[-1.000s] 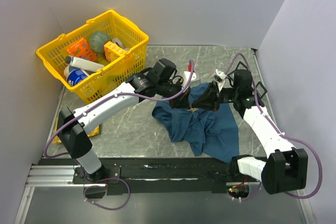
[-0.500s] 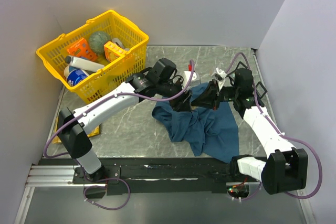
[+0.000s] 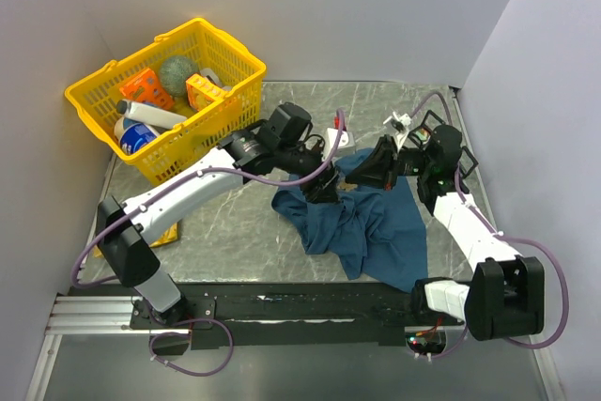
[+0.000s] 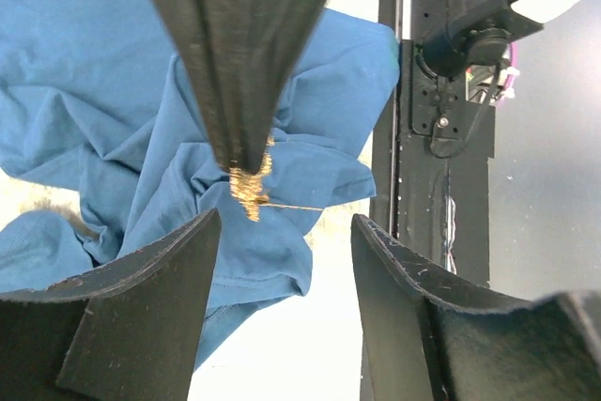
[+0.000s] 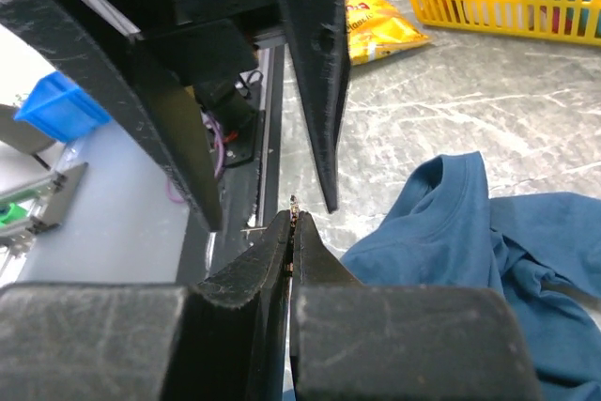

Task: Remove the brooch from the garment
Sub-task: Close the brooch.

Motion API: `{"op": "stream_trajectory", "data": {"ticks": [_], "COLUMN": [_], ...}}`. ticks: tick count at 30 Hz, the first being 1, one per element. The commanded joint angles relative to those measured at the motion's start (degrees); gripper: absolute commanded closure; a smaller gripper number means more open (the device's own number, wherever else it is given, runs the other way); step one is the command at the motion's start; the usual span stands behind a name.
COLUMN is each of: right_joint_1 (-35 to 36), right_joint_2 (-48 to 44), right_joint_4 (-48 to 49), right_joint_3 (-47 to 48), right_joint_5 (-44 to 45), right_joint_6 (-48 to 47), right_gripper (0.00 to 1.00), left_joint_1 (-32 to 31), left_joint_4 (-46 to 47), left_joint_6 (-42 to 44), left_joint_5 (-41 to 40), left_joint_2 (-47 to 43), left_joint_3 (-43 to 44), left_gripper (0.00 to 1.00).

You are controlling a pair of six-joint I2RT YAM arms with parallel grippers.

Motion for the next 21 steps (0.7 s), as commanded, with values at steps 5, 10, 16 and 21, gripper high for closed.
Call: {"op": "stream_trajectory", "data": {"ticks": [5, 10, 16, 21], "right_joint_1": [-0.38, -0.47, -0.38, -0.47], "right_joint_2": [3.0, 2.74, 0.55, -0.33], "right_joint_4": [28.88, 31.56, 31.57, 30.42], "right_joint_3": [-4.29, -3.76, -4.29, -4.38], "right_joint_5": [-8.15, -7.01, -6.75, -6.75], "right_joint_6": [25.89, 30.55, 30.75, 29.86], "right_gripper": [1.0, 1.0, 1.0, 1.0], "left_joint_1": [0.85, 0.85, 0.76, 0.76], "left_joint_4": [-5.65, -3.37, -0.91, 1.64], "left_joint_6": [11.16, 12.49, 12.22, 10.03], "left_joint_5": [9.1, 8.92, 9.02, 6.38], "left_joint_2": [-3.8, -2.93, -1.87, -1.08], "left_joint_3": [5.02, 4.05, 2.38, 1.94], "left_gripper": [0.38, 0.44, 0.49, 0.46]}}
